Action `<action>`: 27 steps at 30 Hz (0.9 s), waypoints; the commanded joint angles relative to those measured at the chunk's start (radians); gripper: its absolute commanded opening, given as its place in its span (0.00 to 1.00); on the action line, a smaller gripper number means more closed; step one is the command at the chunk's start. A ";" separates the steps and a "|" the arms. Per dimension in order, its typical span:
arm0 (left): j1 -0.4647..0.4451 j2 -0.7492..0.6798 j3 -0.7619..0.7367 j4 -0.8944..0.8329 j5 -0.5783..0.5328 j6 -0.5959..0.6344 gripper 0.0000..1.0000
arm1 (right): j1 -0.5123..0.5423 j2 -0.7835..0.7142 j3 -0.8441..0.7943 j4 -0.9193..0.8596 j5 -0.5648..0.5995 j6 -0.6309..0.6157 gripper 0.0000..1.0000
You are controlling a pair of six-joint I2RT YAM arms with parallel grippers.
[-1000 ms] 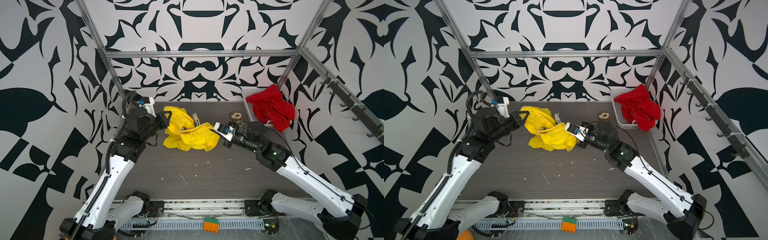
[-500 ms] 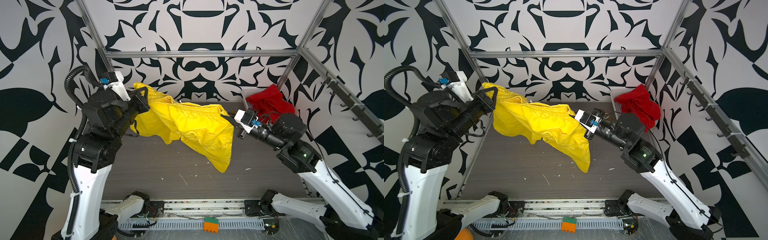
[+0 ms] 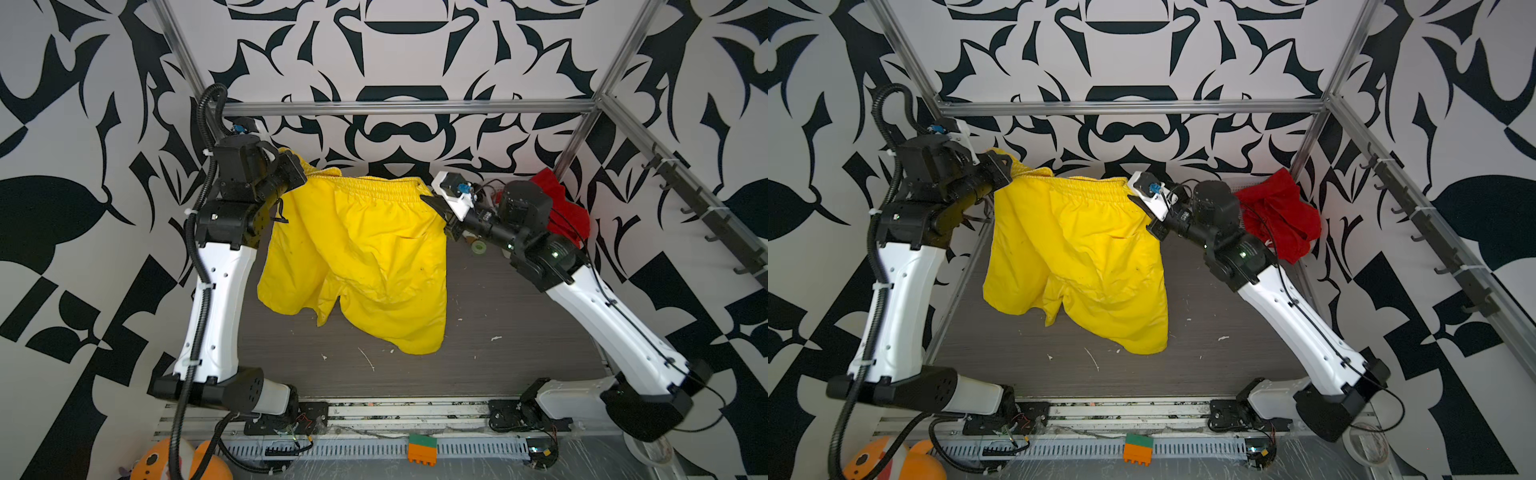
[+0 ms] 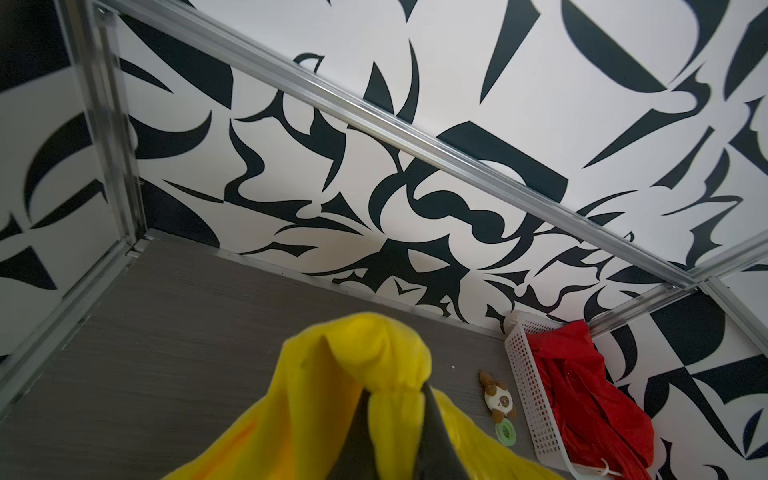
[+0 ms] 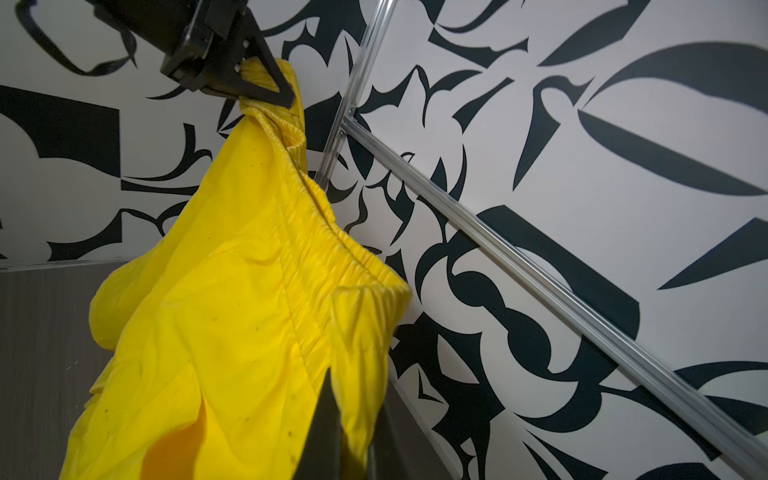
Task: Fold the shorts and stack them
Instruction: 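Lift the shorts by the waistband with both grippers, spreading them apart, then lay the shorts flat on the table and open both grippers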
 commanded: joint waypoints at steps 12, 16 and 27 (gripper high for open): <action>0.117 -0.050 -0.035 0.547 0.272 -0.037 0.00 | -0.167 0.095 0.230 0.150 -0.269 -0.036 0.00; 0.116 -0.299 -0.511 0.676 0.206 -0.072 0.00 | -0.167 -0.034 -0.056 0.158 -0.302 -0.106 0.00; 0.117 -0.614 -1.336 0.613 0.052 -0.283 0.00 | -0.109 -0.235 -0.751 0.135 -0.271 -0.157 0.00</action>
